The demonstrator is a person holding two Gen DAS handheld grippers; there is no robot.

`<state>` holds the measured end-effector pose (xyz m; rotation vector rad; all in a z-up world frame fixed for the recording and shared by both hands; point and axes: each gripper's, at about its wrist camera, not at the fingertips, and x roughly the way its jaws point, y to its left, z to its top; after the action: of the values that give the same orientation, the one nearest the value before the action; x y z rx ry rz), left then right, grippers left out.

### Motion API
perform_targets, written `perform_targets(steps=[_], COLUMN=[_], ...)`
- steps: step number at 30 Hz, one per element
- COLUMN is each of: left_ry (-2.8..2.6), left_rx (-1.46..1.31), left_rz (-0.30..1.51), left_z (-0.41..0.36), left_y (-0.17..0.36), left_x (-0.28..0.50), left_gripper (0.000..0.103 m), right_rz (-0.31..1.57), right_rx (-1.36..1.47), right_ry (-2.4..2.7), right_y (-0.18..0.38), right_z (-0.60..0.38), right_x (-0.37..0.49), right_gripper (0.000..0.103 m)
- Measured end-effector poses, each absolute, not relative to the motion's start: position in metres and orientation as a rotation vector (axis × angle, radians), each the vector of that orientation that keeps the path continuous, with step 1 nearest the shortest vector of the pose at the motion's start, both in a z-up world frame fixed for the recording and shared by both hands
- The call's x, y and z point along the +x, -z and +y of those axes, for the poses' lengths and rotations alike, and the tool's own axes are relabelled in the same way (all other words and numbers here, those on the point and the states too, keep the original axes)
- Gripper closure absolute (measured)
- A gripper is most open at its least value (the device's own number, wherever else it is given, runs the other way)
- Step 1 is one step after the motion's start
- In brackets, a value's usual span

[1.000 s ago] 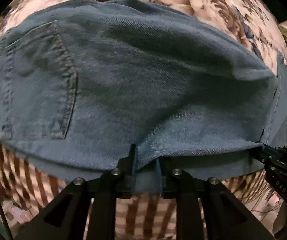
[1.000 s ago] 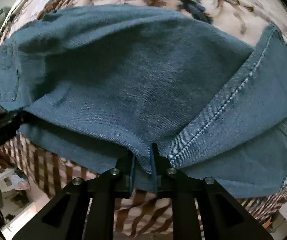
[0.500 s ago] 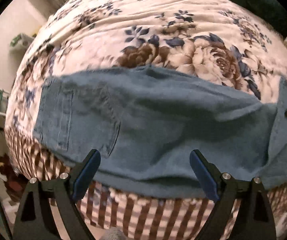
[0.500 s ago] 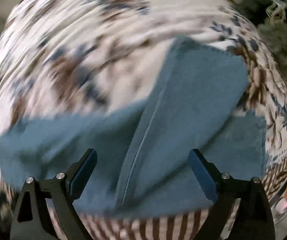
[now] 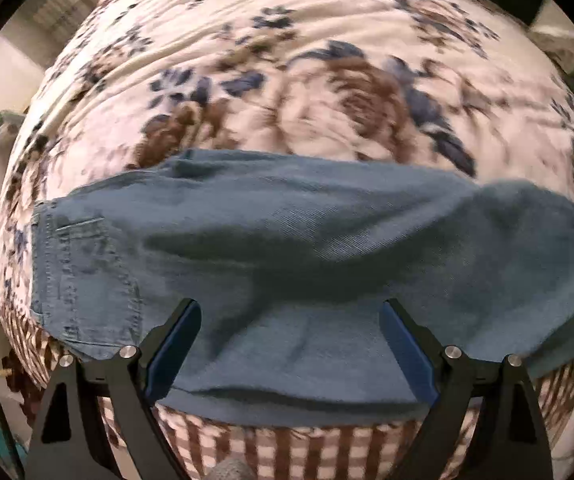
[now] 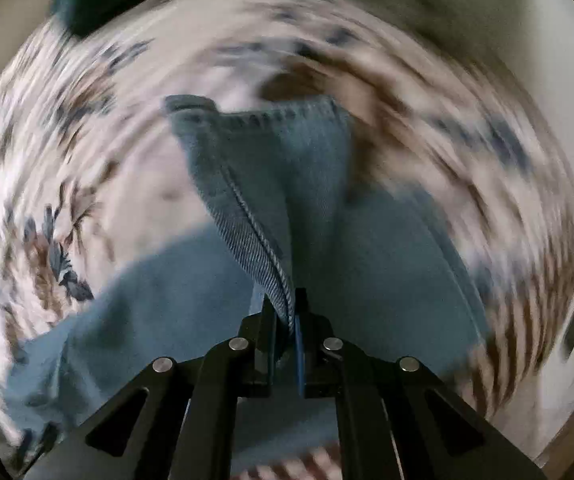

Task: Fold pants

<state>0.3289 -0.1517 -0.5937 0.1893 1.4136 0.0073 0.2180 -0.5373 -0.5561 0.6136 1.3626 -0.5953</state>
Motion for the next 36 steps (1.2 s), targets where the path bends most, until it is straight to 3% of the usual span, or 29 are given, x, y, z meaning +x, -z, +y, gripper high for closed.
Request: perform_targets(steps=[6,10,12,13,14,15,19,23,24,26,28,29,36], left_ry=[0.049,0.076,0.085,0.086,0.084,0.083,0.074,0.058,0.054,0.03,-0.004,-0.025,-0.248], left_rx=[0.22,0.236,0.234,0.234,0.234,0.23,0.195,0.138,0.117,0.057,0.021,0.009,-0.05], left_rz=[1.465,1.469,1.477,1.477,1.478,1.48,1.456,1.449,1.45,1.434,1.427,1.424,1.417], left_z=[-0.176,-0.184,-0.184,-0.184,-0.183,-0.182,-0.166,-0.139,-0.129,-0.097,-0.062,-0.044,0.12], left_y=[0.614,0.621,0.624,0.624,0.624,0.624,0.617,0.612,0.611,0.602,0.594,0.591,0.588], left_x=[0.317,0.313,0.312,0.312,0.311,0.31,0.306,0.302,0.303,0.304,0.306,0.306,0.291], left_gripper=[0.012,0.012,0.012,0.012,0.012,0.012,0.012,0.012,0.012,0.012,0.012,0.012,0.012], right_rz=[1.318,1.142,1.134,1.128,1.132,1.14,1.218,1.352,1.364,1.374,1.37,1.373,1.443], right_rx=[1.073,1.22,1.237,1.237,1.213,1.179,0.959,0.956,0.958,0.915,0.877,0.874,0.99], right_ry=[0.553,0.588,0.62,0.624,0.645,0.671,0.745,0.722,0.707,0.678,0.644,0.62,0.388], right_y=[0.609,0.616,0.622,0.626,0.625,0.625,0.607,0.621,0.617,0.601,0.583,0.578,0.589], right_z=[-0.577,-0.588,-0.593,-0.596,-0.598,-0.595,-0.588,-0.583,-0.578,-0.556,-0.521,-0.501,-0.336], right_x=[0.115,0.085,0.08,0.079,0.077,0.081,0.089,0.09,0.09,0.091,0.091,0.091,0.11], right_gripper=[0.083,0.058,0.057,0.062,0.074,0.098,0.099,0.097,0.095,0.081,0.057,0.052,0.051])
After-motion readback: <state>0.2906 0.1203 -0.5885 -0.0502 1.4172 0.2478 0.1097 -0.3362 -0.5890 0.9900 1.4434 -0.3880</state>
